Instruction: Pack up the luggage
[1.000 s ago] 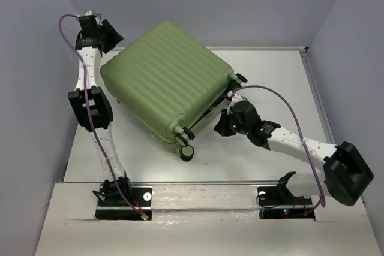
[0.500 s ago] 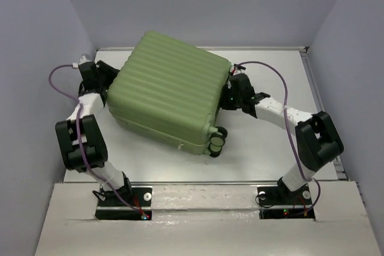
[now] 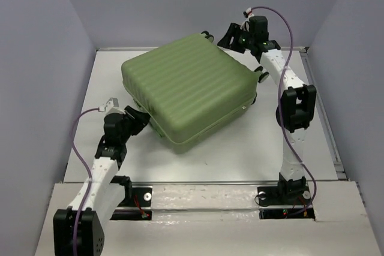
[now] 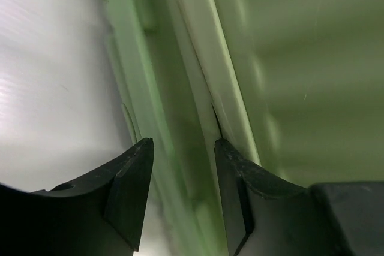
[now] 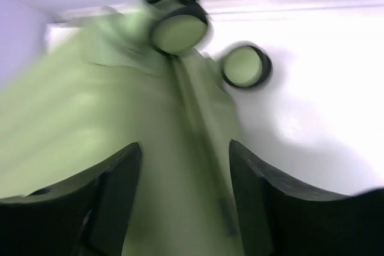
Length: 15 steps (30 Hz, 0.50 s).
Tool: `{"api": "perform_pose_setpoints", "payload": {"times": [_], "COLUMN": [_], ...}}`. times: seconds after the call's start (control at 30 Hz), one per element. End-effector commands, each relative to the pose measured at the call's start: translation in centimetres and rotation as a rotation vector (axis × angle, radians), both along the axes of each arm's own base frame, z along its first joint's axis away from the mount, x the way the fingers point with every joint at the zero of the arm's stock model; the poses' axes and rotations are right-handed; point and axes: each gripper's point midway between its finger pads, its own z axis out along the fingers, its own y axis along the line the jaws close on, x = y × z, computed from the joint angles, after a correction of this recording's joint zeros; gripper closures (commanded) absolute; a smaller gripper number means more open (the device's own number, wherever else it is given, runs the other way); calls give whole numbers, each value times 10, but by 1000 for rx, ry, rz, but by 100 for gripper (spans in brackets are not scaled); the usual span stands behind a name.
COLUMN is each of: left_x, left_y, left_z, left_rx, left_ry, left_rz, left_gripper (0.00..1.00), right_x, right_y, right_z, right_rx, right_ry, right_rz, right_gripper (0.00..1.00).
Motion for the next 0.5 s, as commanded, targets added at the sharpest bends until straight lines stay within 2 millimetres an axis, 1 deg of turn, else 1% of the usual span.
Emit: {"api": "perform_pose_setpoints", "payload": {"times": [0.0, 0.03, 0.07, 0.1, 0.13, 0.17, 0.2, 0.23, 0.27, 0.3, 0.33, 0.37, 0.4, 0.43, 0.47], "left_x": [-37, -42, -44, -46, -48, -52, -53, -55, -58, -59, -62, -65, -69, -75, -78], "left_y": [-67, -71, -71, -72, -73, -74, -74, -75, -77, -79, -81, -83, -86, -91, -95], "left_z": [29, 32, 33, 33, 33, 34, 35, 37, 38, 40, 41, 42, 43, 43, 41], "left_rx": [-145, -145, -142, -137, -131, -121, -115, -114, -115, -116, -114, -112, -105, -105, -106], "left_ry": [-57, -69, -71, -71, -73, -77, -80, -88, -93, -100, -104, -104, -109, -108, -104], "left_rz": [-281, -295, -300, -305, -313, -329, -334, -340, -354, -370, -386, -401, -430, -460, -480], "left_gripper": [43, 43, 44, 43, 43, 44, 44, 45, 49, 51, 54, 59, 69, 73, 76], "right_x": [-49, -54, -58, -64, -73, -99, -117, -131, -172, -192, -212, -232, -252, -290, -306], "right_y": [61, 50, 43, 39, 36, 31, 36, 39, 45, 46, 48, 49, 48, 48, 49], "right_z": [123, 141, 149, 148, 166, 181, 185, 150, 182, 175, 169, 118, 109, 127, 82], "right_rx": [119, 94, 80, 63, 51, 32, 32, 8, 2, -11, -15, -17, -2, 65, 85], "right_ry": [-155, -199, -218, -217, -260, -302, -314, -274, -369, -388, -417, -362, -369, -434, -398], "right_rz": [265, 255, 249, 250, 256, 292, 326, 352, 371, 381, 396, 411, 418, 437, 445], "right_gripper": [28, 27, 27, 28, 31, 42, 49, 61, 85, 91, 93, 93, 93, 93, 93]}}
